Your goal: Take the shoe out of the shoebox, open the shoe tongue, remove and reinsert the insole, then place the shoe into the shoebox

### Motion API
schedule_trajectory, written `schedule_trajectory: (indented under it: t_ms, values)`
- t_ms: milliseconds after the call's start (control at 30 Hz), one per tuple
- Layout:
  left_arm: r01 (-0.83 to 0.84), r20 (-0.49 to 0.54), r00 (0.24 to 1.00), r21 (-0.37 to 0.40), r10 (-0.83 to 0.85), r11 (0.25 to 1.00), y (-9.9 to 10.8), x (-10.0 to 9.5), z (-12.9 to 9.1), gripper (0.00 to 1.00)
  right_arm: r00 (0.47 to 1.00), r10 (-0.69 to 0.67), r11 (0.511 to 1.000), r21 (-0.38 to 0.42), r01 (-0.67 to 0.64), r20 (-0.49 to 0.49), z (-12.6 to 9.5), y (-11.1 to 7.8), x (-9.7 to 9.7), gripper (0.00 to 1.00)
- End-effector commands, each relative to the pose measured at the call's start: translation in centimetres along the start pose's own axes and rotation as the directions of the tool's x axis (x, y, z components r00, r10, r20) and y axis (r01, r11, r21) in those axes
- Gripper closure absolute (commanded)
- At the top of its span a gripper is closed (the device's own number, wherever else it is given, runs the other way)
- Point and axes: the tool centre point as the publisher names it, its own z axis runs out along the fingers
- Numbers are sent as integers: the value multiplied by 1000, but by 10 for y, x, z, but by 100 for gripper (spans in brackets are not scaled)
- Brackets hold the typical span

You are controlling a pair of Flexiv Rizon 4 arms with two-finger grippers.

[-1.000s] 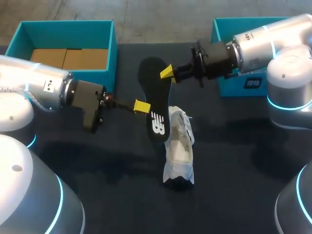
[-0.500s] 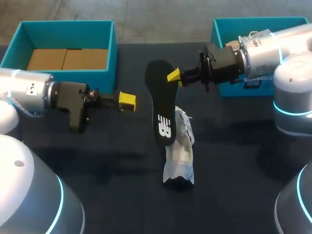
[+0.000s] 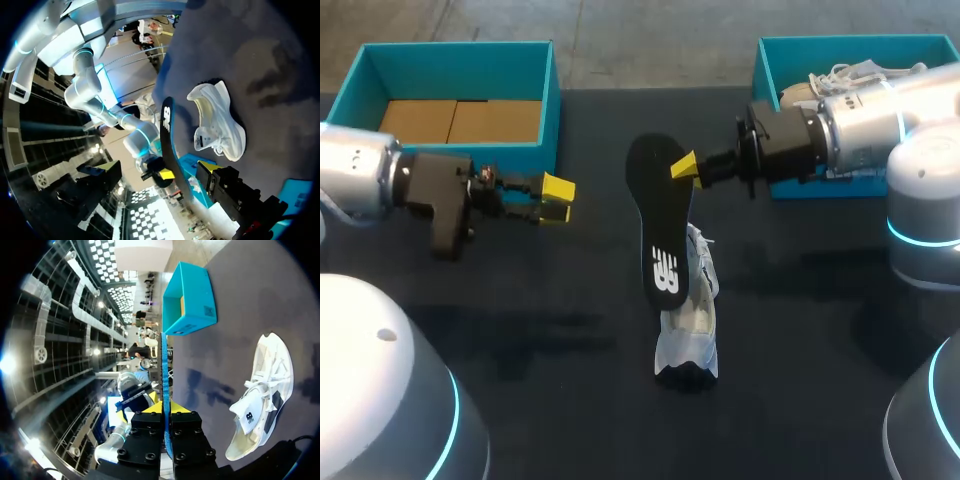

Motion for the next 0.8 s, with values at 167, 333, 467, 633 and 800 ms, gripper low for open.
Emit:
schedule_trajectory:
  t_ms: [167, 333, 467, 633, 800]
  values:
    - [87, -194, 979, 126, -61, 988, 24, -22, -20, 0, 1000, -19, 1000, -23, 19, -10, 2, -5, -7, 100]
    - [128, -290, 954, 180, -72, 975, 33, -29, -26, 0, 1000, -1, 998, -69, 1, 10, 4, -9, -12, 100]
    - [146, -363, 930, 204, -64, 968, 39, -34, -28, 0, 1000, -1, 998, -69, 1, 10, 4, -9, -12, 100]
    - [165, -428, 902, 215, -59, 963, 49, -40, -28, 0, 1000, -1, 998, -69, 1, 10, 4, -9, -12, 100]
    - [190, -487, 872, 227, -58, 955, 56, -42, -21, 0, 1000, -1, 998, -69, 1, 10, 4, -9, -12, 100]
